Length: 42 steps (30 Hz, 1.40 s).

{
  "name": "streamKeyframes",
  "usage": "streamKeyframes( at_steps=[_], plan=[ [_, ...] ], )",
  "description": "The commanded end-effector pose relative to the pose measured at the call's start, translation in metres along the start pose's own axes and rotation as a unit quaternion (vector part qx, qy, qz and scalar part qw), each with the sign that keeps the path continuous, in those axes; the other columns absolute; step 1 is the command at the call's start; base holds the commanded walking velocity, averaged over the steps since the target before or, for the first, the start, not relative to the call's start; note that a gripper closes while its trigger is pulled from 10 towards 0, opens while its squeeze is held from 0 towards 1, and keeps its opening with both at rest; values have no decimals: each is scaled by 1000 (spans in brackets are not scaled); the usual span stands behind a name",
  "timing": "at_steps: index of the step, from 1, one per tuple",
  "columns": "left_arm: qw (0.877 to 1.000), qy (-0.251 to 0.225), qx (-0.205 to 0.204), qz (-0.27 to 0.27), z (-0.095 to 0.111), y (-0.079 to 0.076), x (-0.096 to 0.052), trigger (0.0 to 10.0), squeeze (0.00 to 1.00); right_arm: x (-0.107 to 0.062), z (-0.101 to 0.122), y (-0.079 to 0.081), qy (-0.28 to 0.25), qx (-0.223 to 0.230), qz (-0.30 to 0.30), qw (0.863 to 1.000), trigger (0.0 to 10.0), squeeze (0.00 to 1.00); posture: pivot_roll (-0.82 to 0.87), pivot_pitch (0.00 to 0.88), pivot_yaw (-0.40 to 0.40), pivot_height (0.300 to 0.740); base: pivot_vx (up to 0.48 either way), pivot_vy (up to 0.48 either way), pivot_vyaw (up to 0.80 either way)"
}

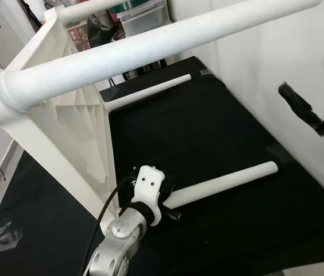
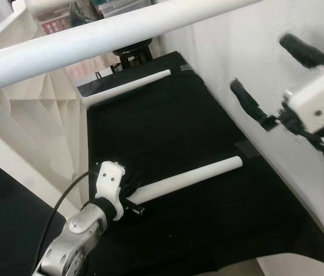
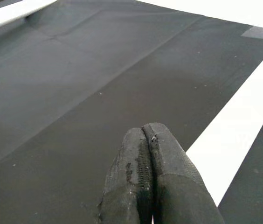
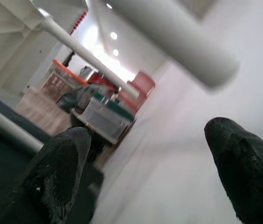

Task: Building children table

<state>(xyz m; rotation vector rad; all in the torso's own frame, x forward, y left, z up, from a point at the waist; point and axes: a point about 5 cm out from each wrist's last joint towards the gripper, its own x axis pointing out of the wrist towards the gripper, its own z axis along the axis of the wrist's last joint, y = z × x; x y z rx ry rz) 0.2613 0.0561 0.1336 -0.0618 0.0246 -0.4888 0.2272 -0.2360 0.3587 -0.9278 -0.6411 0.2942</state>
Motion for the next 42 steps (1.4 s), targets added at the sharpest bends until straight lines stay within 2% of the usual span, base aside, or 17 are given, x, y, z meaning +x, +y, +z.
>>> streamKeyframes(
  at_steps=[1,2,5,6,9,11,13,18,24,31,42],
  plan=[
    [1000,6,-4,19,-4,7,-1,0,0,7,3,5,-11,-26,17,999,10000,0,-219,72,223,740,0,0,0],
    [1000,5,-4,21,-4,7,-1,0,0,11,2,3,-10,-47,14,999,10000,0,-208,67,222,740,0,0,0],
    [1000,5,-4,22,-4,7,-1,0,0,13,1,2,-9,-60,12,998,10000,0,-206,66,222,740,0,0,0],
    [1000,5,-4,23,-4,8,-1,0,0,17,1,1,-13,-78,9,997,10000,0,-206,66,222,740,0,0,0],
    [1000,4,-3,24,-3,8,-1,0,0,22,2,1,-20,-88,9,996,10000,0,-199,60,220,740,0,0,0],
    [1000,2,-2,28,-3,10,-2,0,0,32,5,-1,-35,-122,3,992,10000,0,-192,54,216,740,0,0,0],
    [1000,2,-2,28,-3,10,-2,0,0,32,5,-1,-35,-122,3,992,10000,0,-192,54,216,740,0,0,0],
    [1000,0,-2,30,-2,9,-1,0,0,44,8,-14,-47,-165,-34,985,10000,0,-184,53,212,740,0,0,0],
    [1000,-1,-4,31,-2,8,-2,0,0,49,4,-15,-42,-178,-45,982,10000,0,-179,57,206,740,0,0,0],
    [999,-1,-6,34,-3,9,-3,0,0,46,-8,-14,-18,-180,-50,982,10000,0,-182,62,207,740,0,0,0],
    [999,0,-8,32,-3,7,-1,0,0,67,15,-12,-90,-222,-29,970,10000,0,-192,63,215,740,0,0,0]
  ],
)
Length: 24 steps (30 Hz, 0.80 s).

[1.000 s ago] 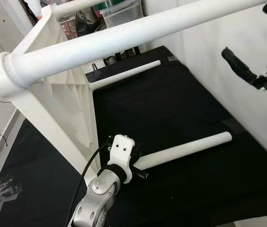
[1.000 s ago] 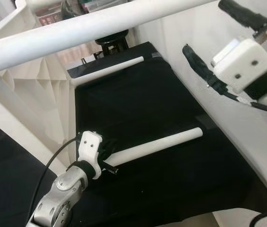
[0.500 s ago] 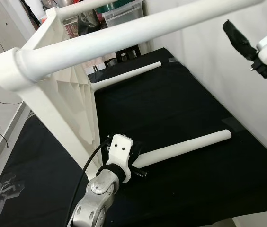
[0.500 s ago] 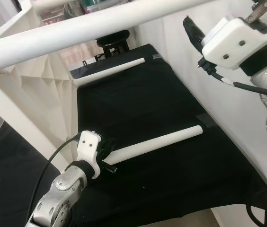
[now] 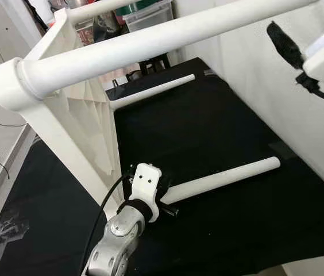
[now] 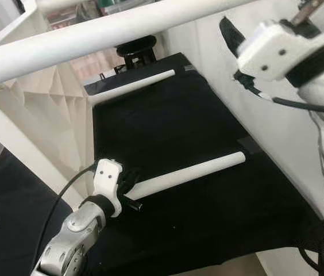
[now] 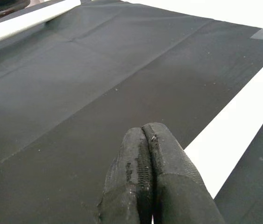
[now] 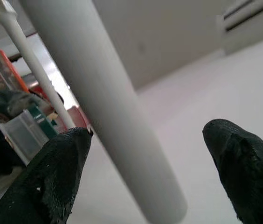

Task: Building children table

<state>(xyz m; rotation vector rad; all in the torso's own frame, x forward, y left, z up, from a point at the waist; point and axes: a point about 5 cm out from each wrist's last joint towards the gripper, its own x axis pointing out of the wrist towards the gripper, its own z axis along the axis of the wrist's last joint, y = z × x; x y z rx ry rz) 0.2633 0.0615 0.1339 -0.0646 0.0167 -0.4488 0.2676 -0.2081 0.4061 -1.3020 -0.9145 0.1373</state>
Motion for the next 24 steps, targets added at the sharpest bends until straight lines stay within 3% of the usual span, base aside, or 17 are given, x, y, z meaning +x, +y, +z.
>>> streamKeyframes(
  at_steps=[1,11,18,19,24],
  plan=[
    [1000,5,-8,12,-4,1,1,0,0,7,8,8,-29,-4,20,999,10000,0,-193,64,215,740,0,0,0],
    [1000,2,-15,16,-3,0,2,0,0,32,18,28,-82,-25,88,992,10000,0,-187,65,205,740,0,0,0],
    [1000,0,-18,19,-2,1,2,0,0,47,23,30,-98,-31,95,990,9765,0,-184,69,197,740,0,0,0],
    [999,0,-22,23,-2,1,2,0,0,50,21,31,-97,-33,100,990,0,0,-181,70,193,740,0,0,0],
    [999,-1,-31,32,-2,1,1,0,0,51,15,30,-87,-36,102,990,0,0,-181,69,189,740,0,0,0]
  ],
)
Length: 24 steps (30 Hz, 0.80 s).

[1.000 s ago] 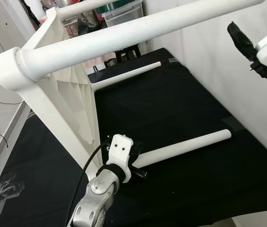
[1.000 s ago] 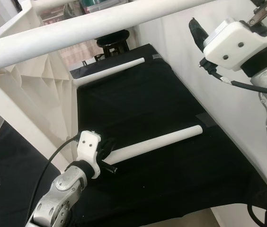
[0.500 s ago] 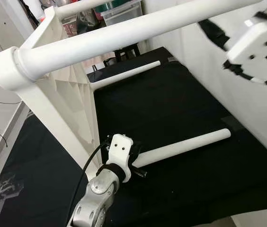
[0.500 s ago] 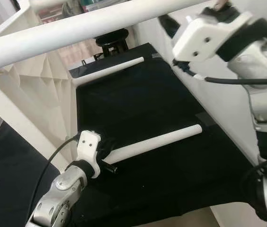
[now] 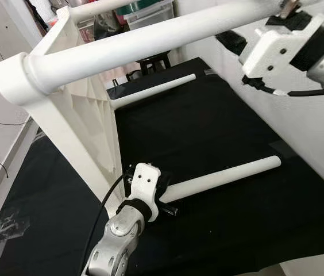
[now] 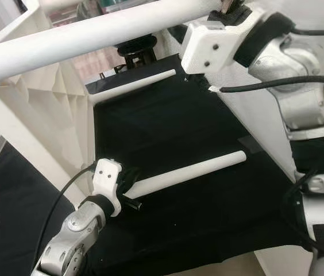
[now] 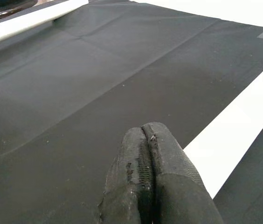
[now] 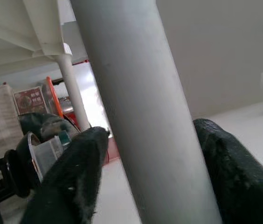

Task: Building children table

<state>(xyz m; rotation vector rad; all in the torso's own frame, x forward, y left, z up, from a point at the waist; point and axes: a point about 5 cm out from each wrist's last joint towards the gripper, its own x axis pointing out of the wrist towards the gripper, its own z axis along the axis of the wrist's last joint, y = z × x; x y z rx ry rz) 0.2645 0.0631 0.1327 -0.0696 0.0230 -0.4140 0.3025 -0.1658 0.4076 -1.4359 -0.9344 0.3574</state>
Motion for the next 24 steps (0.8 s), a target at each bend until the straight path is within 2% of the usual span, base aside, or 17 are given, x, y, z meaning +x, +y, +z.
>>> streamKeyframes(
  at_steps=[1,7,10,12,13,15,17,18,19,20,22,24],
  plan=[
    [999,-3,-30,17,-1,-1,0,0,0,5,3,4,-7,-10,14,1000,0,0,-181,70,188,740,0,0,0],
    [999,-13,-34,30,0,-1,-5,0,0,5,-4,6,6,-5,16,1000,0,0,-177,71,183,740,0,0,0],
    [998,-21,-33,50,1,5,-7,0,0,5,-6,6,7,-4,17,1000,0,0,-175,69,177,740,0,0,0],
    [994,-34,-40,96,4,24,-8,0,0,5,-7,4,6,0,14,1000,0,0,-176,70,175,740,0,0,0],
    [994,-34,-40,96,4,24,-8,0,0,5,-7,4,6,0,14,1000,0,0,-176,70,175,740,0,0,0],
    [986,-46,-49,150,6,49,-9,0,0,4,-9,4,7,3,13,1000,0,0,-178,69,164,740,0,0,0],
    [986,-46,-49,150,6,49,-9,0,0,4,-9,4,7,3,13,1000,0,0,-178,69,164,740,0,0,0],
    [980,-51,-56,186,7,67,-11,0,0,3,-10,3,10,3,13,1000,0,0,-181,66,164,740,0,0,0],
    [980,-51,-56,186,7,67,-11,0,0,3,-10,3,10,3,13,1000,0,0,-181,66,164,740,0,0,0],
    [967,-60,-74,238,8,90,-16,0,0,1,-12,3,15,5,12,1000,0,0,-181,66,163,740,0,0,0],
    [967,-60,-74,238,8,90,-16,0,0,1,-12,3,15,5,12,1000,0,0,-181,66,163,740,0,0,0],
    [940,-74,-104,317,8,123,-30,0,0,-3,-18,2,33,11,10,999,0,0,-185,60,151,740,0,0,0]
  ],
)
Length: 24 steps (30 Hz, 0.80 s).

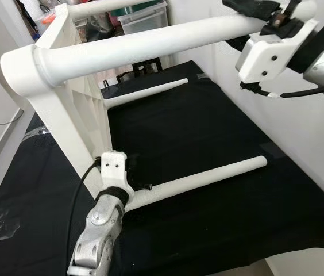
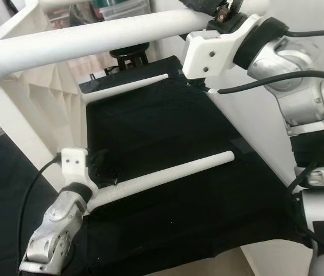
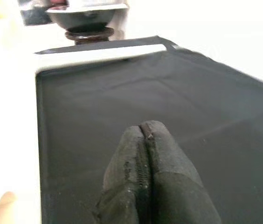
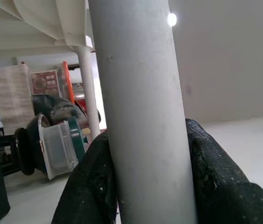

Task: Building children table

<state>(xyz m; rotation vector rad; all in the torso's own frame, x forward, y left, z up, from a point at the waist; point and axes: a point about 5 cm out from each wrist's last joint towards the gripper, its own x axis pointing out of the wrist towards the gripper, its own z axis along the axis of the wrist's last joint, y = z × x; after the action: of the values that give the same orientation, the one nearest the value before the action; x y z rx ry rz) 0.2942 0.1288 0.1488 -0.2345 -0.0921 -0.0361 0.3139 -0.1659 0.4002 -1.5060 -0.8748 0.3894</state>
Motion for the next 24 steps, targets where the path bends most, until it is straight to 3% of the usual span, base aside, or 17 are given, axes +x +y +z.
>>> streamKeyframes(
  at_steps=[1,3,5,6,8,9,13,15,16,17,18,19,20,21,22,23,24],
  plan=[
    [986,-12,-25,165,2,73,-13,0,0,-10,-17,-7,46,35,-31,998,0,0,-182,58,148,740,0,0,0],
    [986,-12,-25,165,2,73,-13,0,0,-10,-17,-7,46,35,-31,998,0,0,-182,58,148,740,0,0,0],
    [980,-51,5,193,27,96,-15,0,0,-19,-37,8,122,92,-30,988,0,0,-155,53,127,740,0,0,0],
    [980,-51,5,193,27,96,-15,0,0,-19,-37,8,122,92,-30,988,0,0,-155,53,127,740,0,0,0],
    [975,-86,38,202,54,110,-16,0,0,-25,-48,30,175,153,-20,972,0,0,-138,50,121,740,0,0,0],
    [975,-86,38,202,54,110,-16,0,0,-25,-48,30,175,153,-20,972,0,0,-138,50,121,740,0,0,0],
    [959,-168,123,195,125,129,-14,0,0,-27,-48,87,229,274,-4,934,0,0,-99,40,113,740,0,0,0],
    [959,-168,123,195,125,129,-14,0,0,-27,-48,87,229,274,-4,934,0,0,-99,40,113,740,0,0,0],
    [951,-204,145,182,159,132,-15,0,0,-23,-44,110,249,342,-7,906,0,0,-68,30,100,740,0,0,0],
    [951,-204,145,182,159,132,-15,0,0,-23,-44,110,249,342,-7,906,0,0,-68,30,100,740,0,0,0],
    [946,-230,164,161,185,130,-15,0,0,-20,-37,132,271,411,-8,870,0,0,-54,27,88,740,0,0,0],
    [946,-230,164,161,185,130,-15,0,0,-20,-37,132,271,411,-8,870,0,0,-54,27,88,740,0,0,0],
    [944,-238,173,150,196,129,-15,0,0,-19,-33,143,282,442,-8,852,0,0,-54,27,88,740,0,0,0],
    [944,-238,173,150,196,129,-15,0,0,-19,-33,143,282,442,-8,852,0,0,-54,27,88,740,0,0,0],
    [943,-242,178,143,202,128,-15,0,0,-19,-30,149,288,458,-8,841,0,0,-46,27,83,740,0,0,0],
    [940,-251,195,127,216,125,-13,0,0,-19,-22,167,298,501,-5,812,0,0,-24,30,76,740,0,0,0],
    [940,-251,195,127,216,125,-13,0,0,-19,-22,167,298,501,-5,812,0,0,-24,30,76,740,0,0,0]
  ],
)
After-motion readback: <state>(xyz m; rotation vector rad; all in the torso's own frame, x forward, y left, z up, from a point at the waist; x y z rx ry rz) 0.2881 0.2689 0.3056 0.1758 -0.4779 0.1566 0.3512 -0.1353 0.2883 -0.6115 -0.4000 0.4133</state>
